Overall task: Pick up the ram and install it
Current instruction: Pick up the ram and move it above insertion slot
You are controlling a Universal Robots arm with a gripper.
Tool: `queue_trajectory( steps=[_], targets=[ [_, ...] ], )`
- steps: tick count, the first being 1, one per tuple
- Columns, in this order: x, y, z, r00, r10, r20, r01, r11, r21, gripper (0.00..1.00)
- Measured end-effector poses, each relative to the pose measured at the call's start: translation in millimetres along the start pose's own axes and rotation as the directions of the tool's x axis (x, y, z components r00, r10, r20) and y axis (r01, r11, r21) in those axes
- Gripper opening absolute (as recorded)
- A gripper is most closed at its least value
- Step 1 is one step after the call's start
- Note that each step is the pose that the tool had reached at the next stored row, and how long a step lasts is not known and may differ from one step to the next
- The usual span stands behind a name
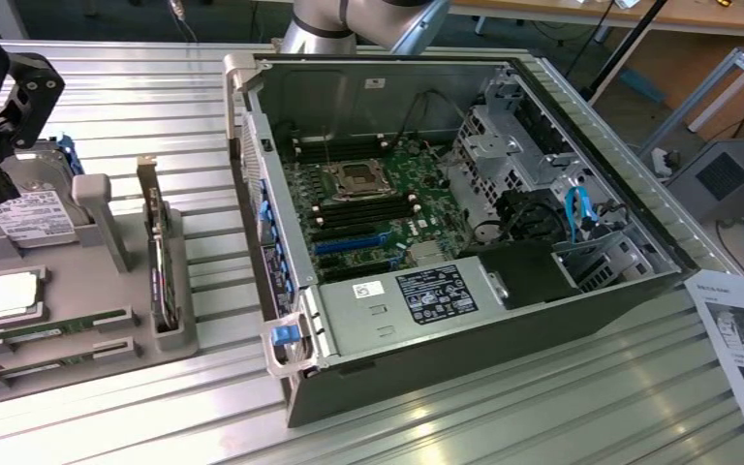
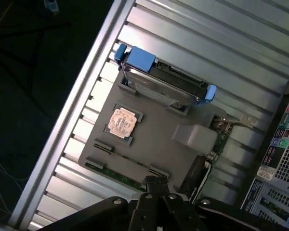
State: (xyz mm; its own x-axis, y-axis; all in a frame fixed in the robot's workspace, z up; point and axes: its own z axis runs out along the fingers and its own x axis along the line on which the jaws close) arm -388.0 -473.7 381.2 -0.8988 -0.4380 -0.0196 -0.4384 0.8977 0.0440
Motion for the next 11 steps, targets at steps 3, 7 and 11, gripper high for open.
queue_trajectory(
  steps=[3, 7, 11],
  targets=[
    [0.1, -0.2, -0.1, 0.9993, -0.036, -0.0017, 0.036, 0.9993, -0.0007, 0.11],
    [0.3, -0.5, -0.1, 0.9948, -0.101, -0.0045, 0.101, 0.9949, -0.0022, 0.11],
    [0.4, -0.7, 0.0, 0.9863, -0.165, -0.0070, 0.165, 0.9863, -0.0038, 0.11]
  ],
)
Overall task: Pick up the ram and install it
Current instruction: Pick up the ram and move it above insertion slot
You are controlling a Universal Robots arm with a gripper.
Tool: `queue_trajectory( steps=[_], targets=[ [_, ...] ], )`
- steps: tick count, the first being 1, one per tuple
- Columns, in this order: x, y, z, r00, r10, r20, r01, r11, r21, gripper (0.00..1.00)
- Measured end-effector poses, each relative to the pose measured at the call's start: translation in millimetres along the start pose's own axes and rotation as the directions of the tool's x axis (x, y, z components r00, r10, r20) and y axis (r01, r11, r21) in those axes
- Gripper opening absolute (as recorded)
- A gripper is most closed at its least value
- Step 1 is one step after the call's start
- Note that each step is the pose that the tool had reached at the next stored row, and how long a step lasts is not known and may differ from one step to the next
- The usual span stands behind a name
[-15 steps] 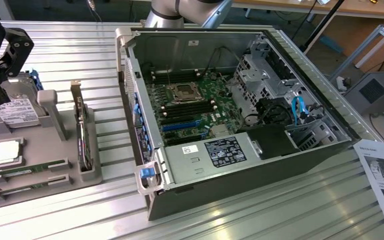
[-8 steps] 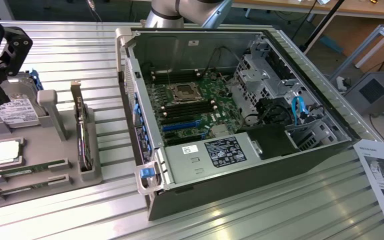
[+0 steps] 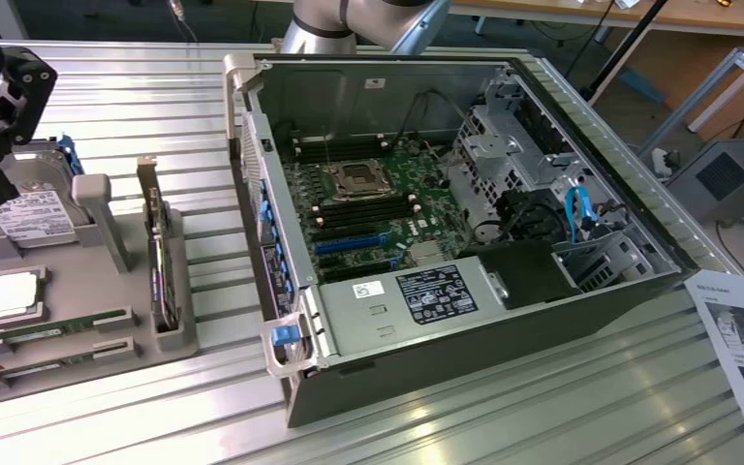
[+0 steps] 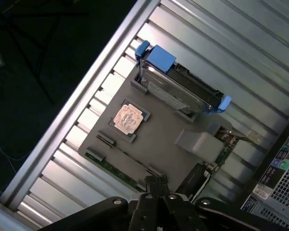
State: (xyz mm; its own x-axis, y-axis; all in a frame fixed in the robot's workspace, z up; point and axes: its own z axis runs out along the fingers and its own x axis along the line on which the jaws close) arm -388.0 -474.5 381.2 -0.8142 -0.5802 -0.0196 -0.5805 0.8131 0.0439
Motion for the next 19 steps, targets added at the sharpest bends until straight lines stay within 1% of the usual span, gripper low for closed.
queue_trajectory(
  steps=[3, 6, 9, 11, 13, 15, 19],
  targets=[
    [0.0, 0.0, -0.1, 0.9991, -0.043, -0.0020, 0.043, 0.9991, -0.0009, 0.11],
    [0.1, -0.1, 0.0, 0.9976, -0.070, -0.0030, 0.070, 0.9976, -0.0015, 0.11],
    [0.1, -0.2, -0.1, 0.9948, -0.102, -0.0044, 0.102, 0.9948, -0.0023, 0.11],
    [0.1, -0.2, 0.0, 0.9908, -0.135, -0.0058, 0.135, 0.9908, -0.0031, 0.11],
    [0.2, -0.1, 0.0, 0.9877, -0.156, -0.0067, 0.156, 0.9877, -0.0036, 0.11],
    [0.2, -0.2, 0.0, 0.9832, -0.182, -0.0077, 0.182, 0.9833, -0.0043, 0.11],
    [0.2, -0.2, 0.0, 0.9721, -0.234, -0.0098, 0.234, 0.9722, -0.0058, 0.11]
  ],
)
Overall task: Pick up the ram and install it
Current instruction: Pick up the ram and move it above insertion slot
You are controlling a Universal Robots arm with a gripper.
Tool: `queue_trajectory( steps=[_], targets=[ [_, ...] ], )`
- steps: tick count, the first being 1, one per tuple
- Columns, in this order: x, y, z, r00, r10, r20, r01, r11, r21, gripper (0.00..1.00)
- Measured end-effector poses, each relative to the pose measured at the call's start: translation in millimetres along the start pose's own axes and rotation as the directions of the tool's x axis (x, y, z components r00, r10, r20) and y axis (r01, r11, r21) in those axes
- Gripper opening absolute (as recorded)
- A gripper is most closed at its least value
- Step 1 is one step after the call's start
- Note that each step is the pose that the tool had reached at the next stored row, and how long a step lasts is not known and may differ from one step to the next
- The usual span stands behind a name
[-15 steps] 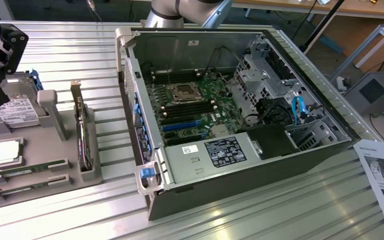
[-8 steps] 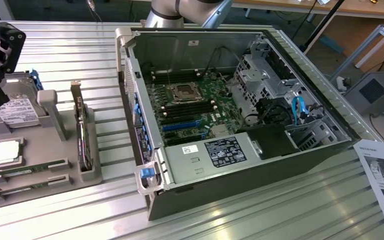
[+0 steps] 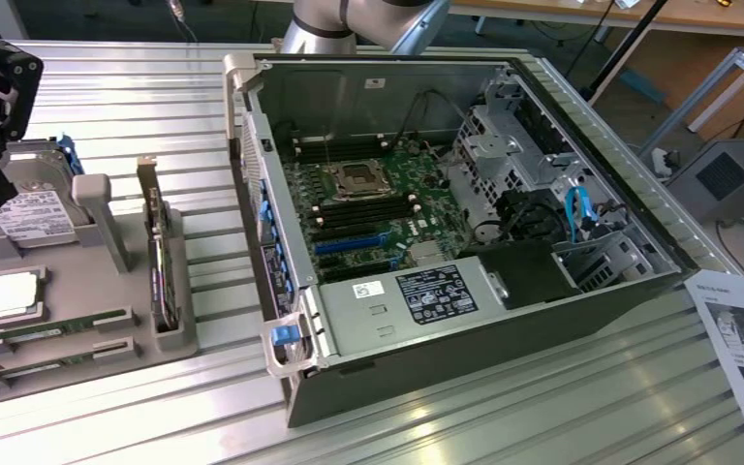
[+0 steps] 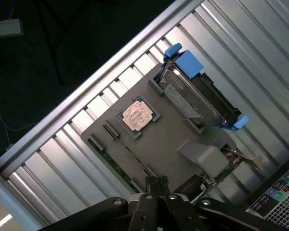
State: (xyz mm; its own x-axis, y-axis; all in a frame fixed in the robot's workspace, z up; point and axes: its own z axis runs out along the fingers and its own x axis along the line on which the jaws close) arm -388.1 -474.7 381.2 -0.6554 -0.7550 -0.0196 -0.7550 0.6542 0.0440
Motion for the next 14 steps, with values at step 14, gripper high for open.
queue_trajectory(
  steps=[14],
  targets=[
    [0.0, -0.1, 0.0, 0.9780, -0.208, -0.0087, 0.208, 0.9780, -0.0050, 0.11]
  ],
)
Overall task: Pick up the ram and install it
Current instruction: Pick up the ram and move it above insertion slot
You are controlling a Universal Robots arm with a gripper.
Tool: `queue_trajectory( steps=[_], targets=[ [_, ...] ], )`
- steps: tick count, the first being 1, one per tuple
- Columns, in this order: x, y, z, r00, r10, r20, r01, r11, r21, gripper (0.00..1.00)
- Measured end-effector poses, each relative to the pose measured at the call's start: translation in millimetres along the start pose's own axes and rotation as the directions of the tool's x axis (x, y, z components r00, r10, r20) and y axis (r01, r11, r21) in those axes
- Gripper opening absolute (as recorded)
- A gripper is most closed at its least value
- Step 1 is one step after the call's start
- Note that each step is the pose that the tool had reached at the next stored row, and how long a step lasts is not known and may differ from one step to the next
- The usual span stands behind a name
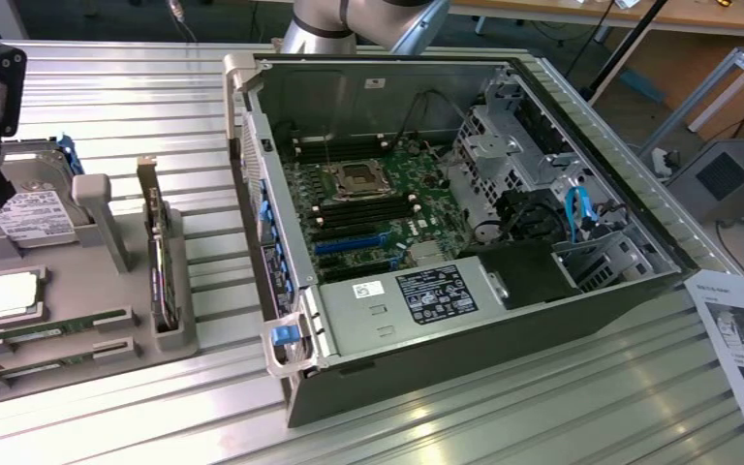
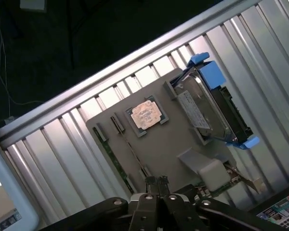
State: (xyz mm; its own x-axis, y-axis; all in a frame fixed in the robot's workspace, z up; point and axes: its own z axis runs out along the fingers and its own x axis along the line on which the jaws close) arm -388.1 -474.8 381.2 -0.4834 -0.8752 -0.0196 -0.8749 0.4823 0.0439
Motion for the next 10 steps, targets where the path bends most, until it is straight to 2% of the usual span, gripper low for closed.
queue_trajectory(
  steps=[4, 10],
  targets=[
    [0.0, 0.0, 0.0, 0.9987, -0.051, -0.0023, 0.051, 0.9987, -0.0011, 0.11],
    [0.0, -0.1, 0.0, 0.9906, -0.137, -0.0058, 0.137, 0.9906, -0.0031, 0.11]
  ],
)
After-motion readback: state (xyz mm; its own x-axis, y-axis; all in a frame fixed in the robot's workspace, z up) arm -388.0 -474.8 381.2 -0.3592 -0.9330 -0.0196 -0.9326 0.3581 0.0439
